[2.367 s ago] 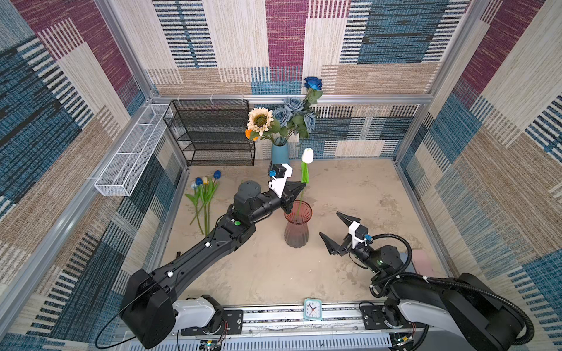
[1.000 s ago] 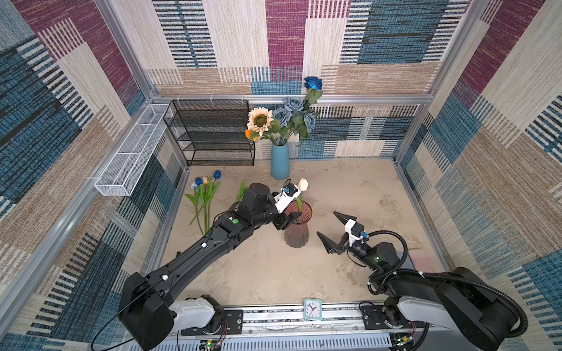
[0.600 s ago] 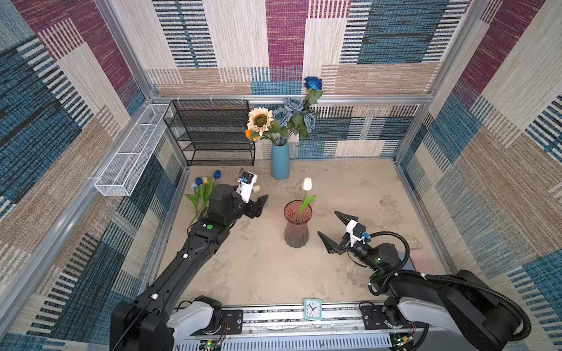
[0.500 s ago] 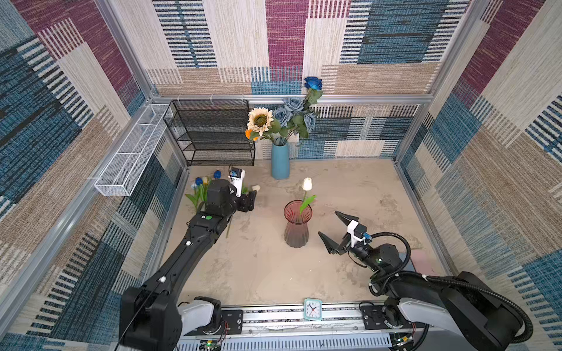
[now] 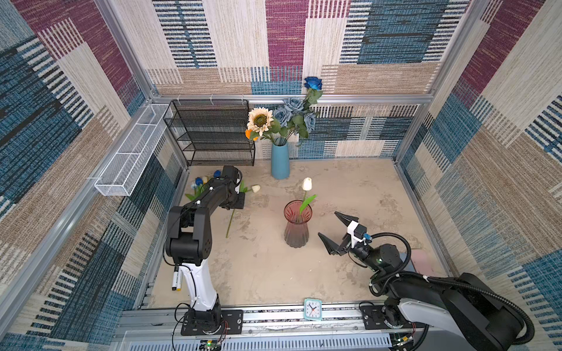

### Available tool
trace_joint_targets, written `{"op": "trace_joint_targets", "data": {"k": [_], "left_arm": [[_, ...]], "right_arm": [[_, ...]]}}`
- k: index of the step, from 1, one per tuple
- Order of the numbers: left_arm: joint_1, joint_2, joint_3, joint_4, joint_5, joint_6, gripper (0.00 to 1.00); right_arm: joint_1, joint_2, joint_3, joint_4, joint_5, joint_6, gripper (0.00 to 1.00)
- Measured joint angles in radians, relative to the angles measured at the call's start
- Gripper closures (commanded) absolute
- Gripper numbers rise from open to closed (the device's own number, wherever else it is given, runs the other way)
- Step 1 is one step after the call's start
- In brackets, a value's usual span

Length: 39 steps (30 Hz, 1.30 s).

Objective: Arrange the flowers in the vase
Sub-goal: 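Move the left gripper to the tulips and grasp another tulip stem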

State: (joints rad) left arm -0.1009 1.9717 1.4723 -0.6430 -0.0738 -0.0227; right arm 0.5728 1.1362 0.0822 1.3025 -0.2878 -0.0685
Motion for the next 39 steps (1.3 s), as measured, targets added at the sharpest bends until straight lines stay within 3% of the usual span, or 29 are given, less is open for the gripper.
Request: {"op": "trace_joint_targets", "data": {"k": [7, 13, 15, 22, 27, 33, 39], "left_arm": [[0.007, 0.092, 0.068, -0.074, -0.008, 0.029, 0.52], [0.008, 0.142, 0.100, -0.088, -0.008, 0.045, 0.69], [0.008, 0.150, 0.109, -0.088, -0.009, 0.045, 0.80], [0.006, 0.154, 0.109, -0.071, -0.024, 0.049, 0.99], [0.006, 0.133, 0.081, -0.050, -0.024, 0.051, 1.00], [-0.001, 0.013, -0.070, -0.029, -0.014, 0.041, 1.00], [-0.045, -0.333, -0.390, 0.167, 0.060, -0.026, 1.00]], "right_arm": [[0.000, -0.013, 0.000, -0.019, 0.000, -0.005, 0.00], [0.000, -0.011, 0.000, -0.020, 0.000, -0.005, 0.00], [0.000, -0.015, 0.000, -0.020, 0.001, -0.005, 0.00], [0.000, -0.022, -0.003, -0.021, 0.004, -0.005, 0.00], [0.000, -0.025, -0.003, -0.021, 0.011, -0.004, 0.00], [0.000, -0.036, -0.005, -0.022, 0.012, -0.004, 0.00], [0.000, -0.048, -0.012, -0.022, 0.026, -0.004, 0.00]]}}
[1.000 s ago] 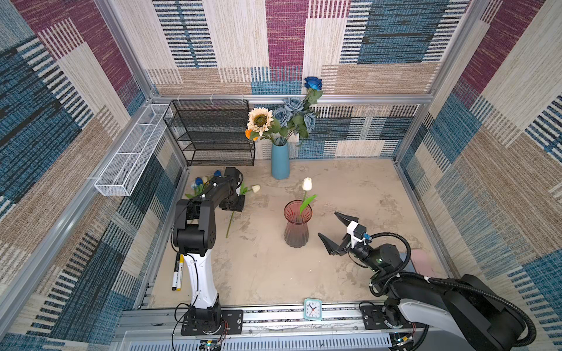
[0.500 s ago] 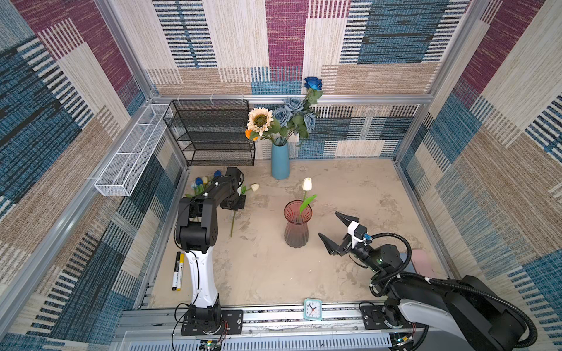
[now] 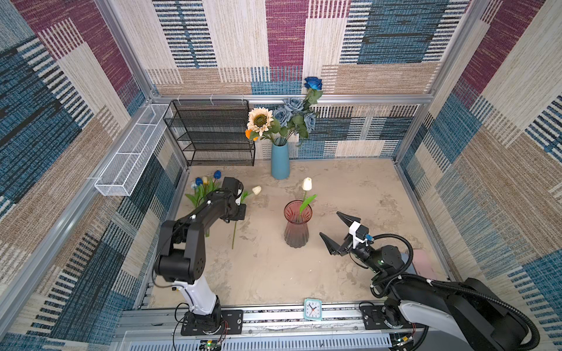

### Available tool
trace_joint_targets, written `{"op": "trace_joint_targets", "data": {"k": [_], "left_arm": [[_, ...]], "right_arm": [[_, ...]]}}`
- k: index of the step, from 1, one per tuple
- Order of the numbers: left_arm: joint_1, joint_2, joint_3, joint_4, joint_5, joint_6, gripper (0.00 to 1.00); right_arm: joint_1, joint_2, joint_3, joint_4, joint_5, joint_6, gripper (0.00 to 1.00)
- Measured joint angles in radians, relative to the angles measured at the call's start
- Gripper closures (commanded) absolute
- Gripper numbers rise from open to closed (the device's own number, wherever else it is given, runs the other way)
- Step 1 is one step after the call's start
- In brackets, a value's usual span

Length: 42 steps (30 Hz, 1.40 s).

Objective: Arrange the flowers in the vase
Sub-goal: 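Move the left gripper to the tulips and grasp another tulip stem, then lift the white tulip with the left gripper and carry it over the pink vase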

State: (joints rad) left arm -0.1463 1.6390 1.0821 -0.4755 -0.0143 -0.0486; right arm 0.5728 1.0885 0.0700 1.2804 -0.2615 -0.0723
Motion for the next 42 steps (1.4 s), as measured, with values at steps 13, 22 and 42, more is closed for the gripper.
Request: {"op": "trace_joint_targets", "data": {"k": [13, 22, 42], "left_arm": [[-0.068, -0.704, -0.529, 0.640, 0.300, -0.137, 1.00], [-0.145, -0.755, -0.452, 0.873, 0.431, -0.164, 1.00], [-0.377, -0.401, -0.189, 1.114, 0.440, -0.161, 1.00]], "right_arm": [[0.000, -0.028, -0.014, 0.000, 0.018, 0.000, 0.00], [0.000, -0.068, -0.029, 0.000, 0.029, -0.007, 0.00], [0.000, -0.066, -0.030, -0.009, 0.037, -0.008, 0.00]]}}
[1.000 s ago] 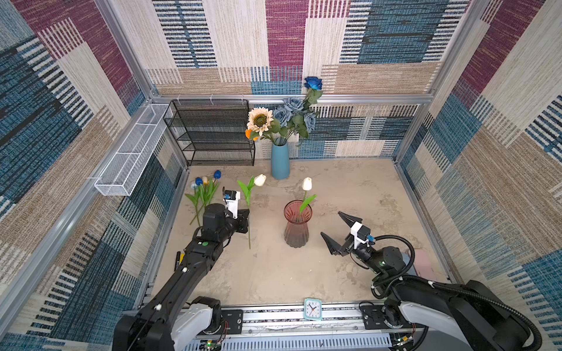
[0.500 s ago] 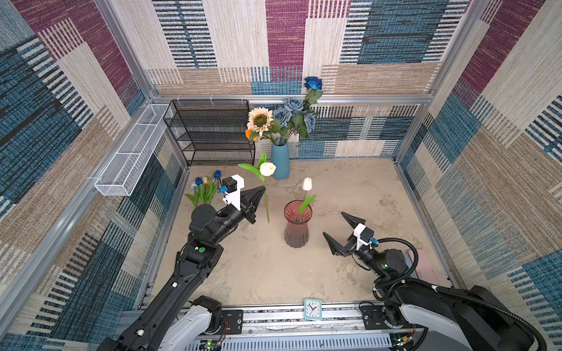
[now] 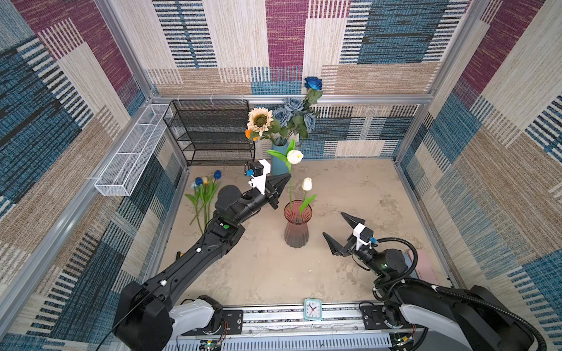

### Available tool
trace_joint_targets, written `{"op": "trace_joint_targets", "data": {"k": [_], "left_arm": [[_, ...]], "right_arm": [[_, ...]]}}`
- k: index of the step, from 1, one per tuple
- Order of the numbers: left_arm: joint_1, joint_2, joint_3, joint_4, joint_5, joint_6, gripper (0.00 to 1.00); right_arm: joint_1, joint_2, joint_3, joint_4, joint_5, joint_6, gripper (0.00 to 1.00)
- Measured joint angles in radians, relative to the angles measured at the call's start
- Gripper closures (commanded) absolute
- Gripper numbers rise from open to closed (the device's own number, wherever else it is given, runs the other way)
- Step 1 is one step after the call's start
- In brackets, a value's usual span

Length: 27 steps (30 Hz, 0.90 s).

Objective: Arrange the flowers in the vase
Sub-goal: 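Lift the white tulip with the left gripper and carry it over the pink vase, then lower the tulip stem into the pink vase and open the left gripper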

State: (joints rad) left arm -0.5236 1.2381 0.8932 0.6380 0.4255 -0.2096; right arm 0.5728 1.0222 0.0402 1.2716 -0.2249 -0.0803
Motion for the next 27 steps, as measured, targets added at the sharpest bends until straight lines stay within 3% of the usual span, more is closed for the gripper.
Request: {"op": "trace_joint_targets", "data": {"k": [25, 27], "left_arm": [[-0.121, 0.077, -0.119, -0.081, -0.082, 0.106, 1.00], [-0.128, 0.086, -0.121, -0.080, -0.082, 0.113, 0.91]], "right_arm": [[0.000, -0.006, 0.003, -0.027, -0.001, -0.003, 0.00], [0.000, -0.006, 0.003, -0.030, -0.001, -0.003, 0.00]]}}
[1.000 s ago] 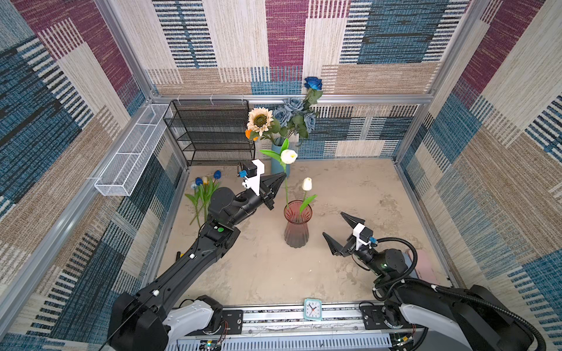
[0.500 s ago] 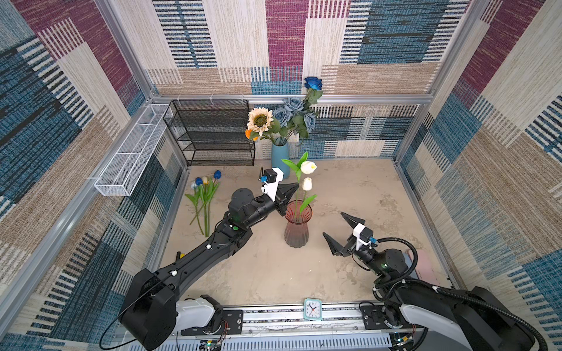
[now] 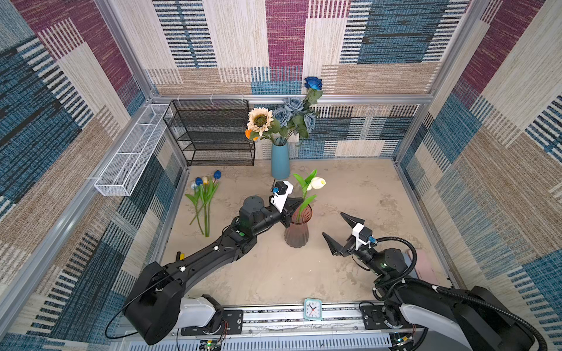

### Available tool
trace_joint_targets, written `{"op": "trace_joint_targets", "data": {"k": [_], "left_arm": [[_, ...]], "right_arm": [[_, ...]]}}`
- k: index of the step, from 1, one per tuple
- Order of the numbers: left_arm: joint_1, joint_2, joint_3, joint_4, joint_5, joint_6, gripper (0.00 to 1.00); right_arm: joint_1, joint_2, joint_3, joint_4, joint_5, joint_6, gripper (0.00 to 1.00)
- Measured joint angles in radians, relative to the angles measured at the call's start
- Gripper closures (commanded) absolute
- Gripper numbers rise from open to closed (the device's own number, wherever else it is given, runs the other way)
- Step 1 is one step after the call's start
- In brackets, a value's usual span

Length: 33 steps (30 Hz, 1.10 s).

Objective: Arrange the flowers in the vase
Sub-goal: 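Lower the tulip stem into the pink vase and open the left gripper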

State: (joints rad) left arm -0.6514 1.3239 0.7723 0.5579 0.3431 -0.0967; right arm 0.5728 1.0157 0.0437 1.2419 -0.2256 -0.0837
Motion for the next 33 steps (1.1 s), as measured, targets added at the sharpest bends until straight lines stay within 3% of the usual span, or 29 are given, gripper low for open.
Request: {"op": "trace_joint_targets", "data": {"k": [6, 14, 19, 22, 26, 29, 33], "left_arm": [[-0.006, -0.005, -0.034, 0.000, 0.000, 0.014, 0.79], [-0.008, -0.059, -0.059, -0.019, -0.027, 0.024, 0.77], [-0.008, -0.083, -0.058, -0.071, -0.051, 0.044, 0.71], [-0.007, -0.120, -0.055, -0.113, -0.086, 0.051, 0.63], [0.003, -0.178, -0.035, -0.176, -0.154, 0.078, 0.43], [0.043, -0.193, 0.006, -0.253, -0.229, 0.093, 0.38], [0.180, -0.170, 0.098, -0.415, -0.332, 0.087, 0.35]], "right_arm": [[0.000, 0.005, 0.002, -0.005, 0.000, 0.000, 0.00], [0.000, 0.027, 0.006, -0.005, 0.000, 0.000, 0.00], [0.000, 0.037, 0.010, -0.005, 0.000, 0.000, 0.00], [0.000, 0.037, 0.010, -0.005, 0.000, 0.000, 0.00], [0.000, 0.037, 0.010, -0.005, 0.000, 0.000, 0.00], [0.000, 0.037, 0.010, -0.005, -0.002, 0.000, 0.00], [0.000, 0.027, 0.010, -0.005, -0.003, 0.000, 0.00]]}}
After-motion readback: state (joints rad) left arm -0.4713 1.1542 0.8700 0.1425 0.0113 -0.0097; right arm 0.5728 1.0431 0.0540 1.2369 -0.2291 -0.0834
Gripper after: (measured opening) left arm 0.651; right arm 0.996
